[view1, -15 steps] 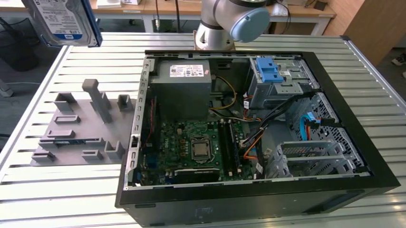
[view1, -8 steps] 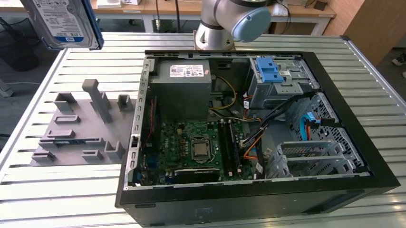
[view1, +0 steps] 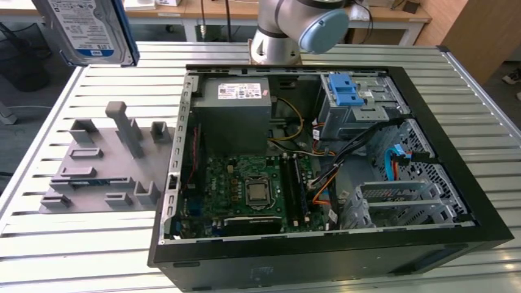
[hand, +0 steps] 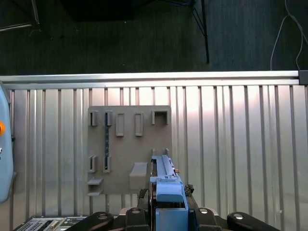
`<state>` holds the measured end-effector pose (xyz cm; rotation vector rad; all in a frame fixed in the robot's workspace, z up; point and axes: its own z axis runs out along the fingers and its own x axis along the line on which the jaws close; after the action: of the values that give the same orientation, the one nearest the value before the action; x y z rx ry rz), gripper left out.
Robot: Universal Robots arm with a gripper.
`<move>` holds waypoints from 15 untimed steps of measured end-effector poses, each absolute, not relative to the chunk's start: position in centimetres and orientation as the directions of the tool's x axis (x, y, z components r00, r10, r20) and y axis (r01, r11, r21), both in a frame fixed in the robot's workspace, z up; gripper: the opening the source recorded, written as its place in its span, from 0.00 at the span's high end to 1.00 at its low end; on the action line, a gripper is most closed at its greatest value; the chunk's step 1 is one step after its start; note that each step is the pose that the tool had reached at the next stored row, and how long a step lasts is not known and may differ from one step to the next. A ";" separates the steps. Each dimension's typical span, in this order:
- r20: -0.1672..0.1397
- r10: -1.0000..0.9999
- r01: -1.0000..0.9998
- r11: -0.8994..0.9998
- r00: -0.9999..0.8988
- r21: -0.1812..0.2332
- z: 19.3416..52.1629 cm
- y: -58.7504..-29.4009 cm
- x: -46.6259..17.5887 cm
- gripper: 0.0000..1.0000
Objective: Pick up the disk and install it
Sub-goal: 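Pick up the disk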
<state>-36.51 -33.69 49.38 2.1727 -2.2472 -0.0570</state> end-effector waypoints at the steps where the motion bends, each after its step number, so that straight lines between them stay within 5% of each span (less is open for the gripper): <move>1: -0.014 -0.999 -0.999 0.033 -0.034 0.037 49.4 -33.8 -36.4 0.64; 15: -0.014 -0.999 -0.999 0.034 -0.034 0.037 49.4 -34.4 -35.3 0.64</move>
<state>-35.28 -34.39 49.38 2.1722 -2.2476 -0.0571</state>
